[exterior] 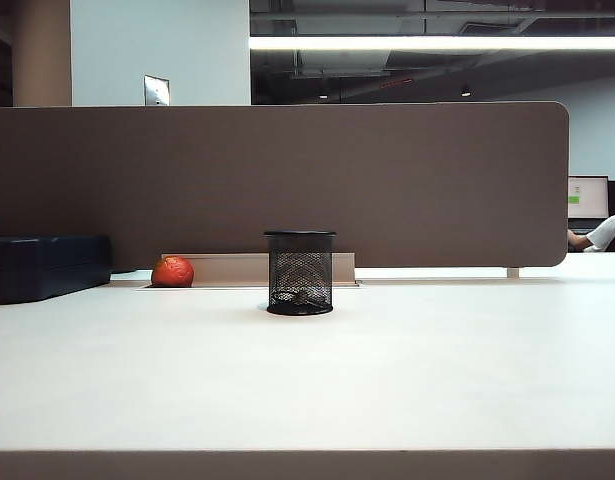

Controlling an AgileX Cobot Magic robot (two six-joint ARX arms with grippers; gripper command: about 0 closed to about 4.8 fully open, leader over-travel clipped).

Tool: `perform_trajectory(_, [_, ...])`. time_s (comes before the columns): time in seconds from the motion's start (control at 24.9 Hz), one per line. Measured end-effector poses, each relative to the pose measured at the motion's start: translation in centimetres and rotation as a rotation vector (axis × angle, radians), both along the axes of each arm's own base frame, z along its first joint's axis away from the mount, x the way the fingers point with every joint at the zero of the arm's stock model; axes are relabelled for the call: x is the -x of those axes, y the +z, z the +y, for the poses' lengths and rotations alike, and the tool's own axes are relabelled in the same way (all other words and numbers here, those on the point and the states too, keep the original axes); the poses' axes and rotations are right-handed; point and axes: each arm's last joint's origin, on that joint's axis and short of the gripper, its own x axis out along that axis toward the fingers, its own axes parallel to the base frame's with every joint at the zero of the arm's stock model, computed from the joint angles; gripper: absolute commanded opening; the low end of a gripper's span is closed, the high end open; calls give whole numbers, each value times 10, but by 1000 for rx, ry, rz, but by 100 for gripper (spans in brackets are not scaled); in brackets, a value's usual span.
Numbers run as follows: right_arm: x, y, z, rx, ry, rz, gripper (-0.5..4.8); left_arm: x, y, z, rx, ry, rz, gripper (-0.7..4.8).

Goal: Pick up a bunch of keys from the table, then put them into the black basket.

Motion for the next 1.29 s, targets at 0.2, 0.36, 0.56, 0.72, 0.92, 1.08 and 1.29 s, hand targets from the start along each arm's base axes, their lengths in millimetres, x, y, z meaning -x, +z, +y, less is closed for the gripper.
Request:
perform_trajectory(0.2, [17,-29,1,-8,-2,-25,-9,0,0,0,0,0,0,-6])
perform_trajectory(0.36, [32,-48,1,-7,-2,-72,-9,0,0,0,0,0,0,-6])
perform_trajectory(0.56, [46,-59,2,-3,-2,-196,-9,0,0,0,0,0,1,-6])
perform_trajectory(0.72, [52,-66,2,-2,-2,-247,-9,0,0,1,-2,22,0,-6])
perform_trajectory(0.92, [52,-75,2,-2,-2,-230,-9,-1,3,2,-7,86,-31,-6])
perform_trajectory(1.08, [52,-74,2,0,-2,-233,-9,-1,14,3,-1,89,-150,-6])
perform_trajectory(1.29, [52,-72,2,8,0,-258,-9,-1,13,3,-24,119,-157,-5])
